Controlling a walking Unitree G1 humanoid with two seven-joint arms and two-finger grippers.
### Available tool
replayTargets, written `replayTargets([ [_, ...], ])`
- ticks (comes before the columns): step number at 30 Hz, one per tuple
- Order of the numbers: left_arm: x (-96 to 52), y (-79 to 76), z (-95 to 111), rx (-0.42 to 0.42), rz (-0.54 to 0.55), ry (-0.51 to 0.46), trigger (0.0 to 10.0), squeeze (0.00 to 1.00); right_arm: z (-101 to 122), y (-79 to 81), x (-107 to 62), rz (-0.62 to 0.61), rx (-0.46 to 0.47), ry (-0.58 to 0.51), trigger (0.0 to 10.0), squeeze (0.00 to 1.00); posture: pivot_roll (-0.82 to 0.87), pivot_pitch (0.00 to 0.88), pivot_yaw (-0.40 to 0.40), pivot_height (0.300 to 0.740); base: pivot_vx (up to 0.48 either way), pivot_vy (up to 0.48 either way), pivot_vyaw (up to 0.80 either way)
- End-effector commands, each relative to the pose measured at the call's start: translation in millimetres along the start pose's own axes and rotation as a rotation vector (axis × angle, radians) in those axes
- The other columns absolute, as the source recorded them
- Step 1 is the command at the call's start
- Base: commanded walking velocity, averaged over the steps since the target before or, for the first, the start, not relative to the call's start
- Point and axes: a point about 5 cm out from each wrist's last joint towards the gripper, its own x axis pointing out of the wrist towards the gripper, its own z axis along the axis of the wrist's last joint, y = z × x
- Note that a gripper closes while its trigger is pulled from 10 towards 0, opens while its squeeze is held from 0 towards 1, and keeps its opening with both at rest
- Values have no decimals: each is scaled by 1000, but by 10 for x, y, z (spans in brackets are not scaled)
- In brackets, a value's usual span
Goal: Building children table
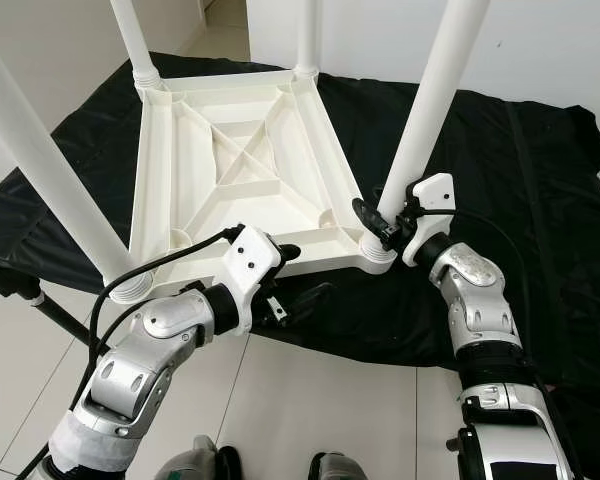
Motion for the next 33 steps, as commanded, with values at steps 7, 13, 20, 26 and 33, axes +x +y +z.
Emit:
replayTargets([
  [7, 34, 24, -22, 4, 75, 5, 10000, 0, -209, 69, -1, -176, 22, 144, 10000, 0, -100, 75, 37, 740, 0, 0, 0],
  [13, 64, 17, -12, -3, 86, -8, 10000, 0, -159, 369, 69, -407, 132, 103, 10000, 0, -119, 75, 27, 740, 0, 0, 0],
  [20, 77, 30, -22, -6, 97, -12, 10000, 0, -112, 721, 34, -617, 158, 93, 10000, 0, -129, 74, 23, 740, 0, 0, 0],
  [26, 92, 52, -20, -1, 106, -17, 10000, 0, 10, 954, 77, -606, 171, 67, 10000, 0, -138, 66, 20, 740, 0, 0, 0],
  [33, 85, 59, -32, -11, 110, -21, 10000, 0, 21, 853, 36, -490, 176, 64, 10000, 0, -135, 62, 21, 740, 0, 0, 0],
])
